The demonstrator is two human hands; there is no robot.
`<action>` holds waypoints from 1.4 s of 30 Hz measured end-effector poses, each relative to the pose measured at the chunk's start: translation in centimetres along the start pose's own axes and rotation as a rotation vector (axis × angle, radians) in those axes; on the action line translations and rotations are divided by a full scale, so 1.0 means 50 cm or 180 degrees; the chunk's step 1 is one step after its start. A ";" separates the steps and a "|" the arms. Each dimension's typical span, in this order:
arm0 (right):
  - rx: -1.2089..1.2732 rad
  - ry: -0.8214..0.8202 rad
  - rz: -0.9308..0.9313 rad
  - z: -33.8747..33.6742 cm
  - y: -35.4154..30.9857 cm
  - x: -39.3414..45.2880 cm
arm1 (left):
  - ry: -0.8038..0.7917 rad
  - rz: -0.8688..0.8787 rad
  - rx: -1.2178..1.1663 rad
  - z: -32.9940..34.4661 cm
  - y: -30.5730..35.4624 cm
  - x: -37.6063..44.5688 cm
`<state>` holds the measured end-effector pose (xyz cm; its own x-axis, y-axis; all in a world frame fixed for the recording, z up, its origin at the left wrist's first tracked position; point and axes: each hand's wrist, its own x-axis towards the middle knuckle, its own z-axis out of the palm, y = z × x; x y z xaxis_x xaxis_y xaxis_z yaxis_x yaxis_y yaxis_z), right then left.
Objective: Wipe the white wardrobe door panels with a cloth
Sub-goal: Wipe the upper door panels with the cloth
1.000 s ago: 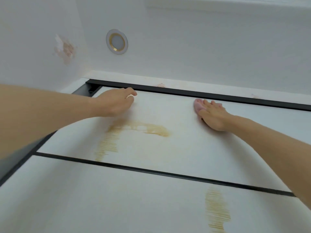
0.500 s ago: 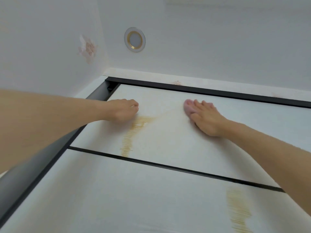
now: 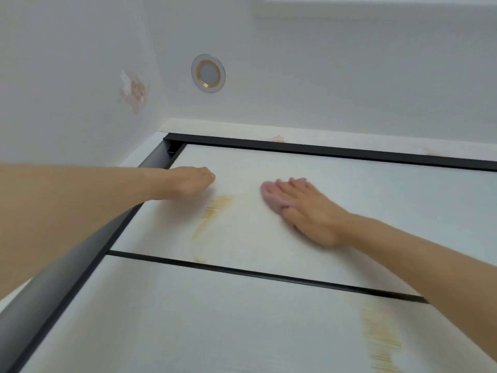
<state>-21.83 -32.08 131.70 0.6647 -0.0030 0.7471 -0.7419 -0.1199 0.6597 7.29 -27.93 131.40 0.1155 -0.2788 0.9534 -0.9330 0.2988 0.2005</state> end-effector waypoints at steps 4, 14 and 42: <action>0.0144 0.0305 0.2188 -0.009 0.130 0.061 | -0.0301 -0.0079 -0.0093 -0.009 0.006 0.004; 0.0179 -0.0239 -0.1279 0.009 -0.237 0.077 | -0.0096 -0.0133 -0.0785 -0.058 -0.034 0.026; 0.0322 0.0009 -0.0010 0.027 -0.283 0.376 | -0.0055 0.0241 -0.0437 -0.089 -0.127 -0.044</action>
<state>1.32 -31.76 136.31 0.6666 0.0002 0.7454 -0.7272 -0.2194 0.6504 14.48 -25.15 129.06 0.0396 -0.2660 0.9632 -0.8833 0.4412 0.1582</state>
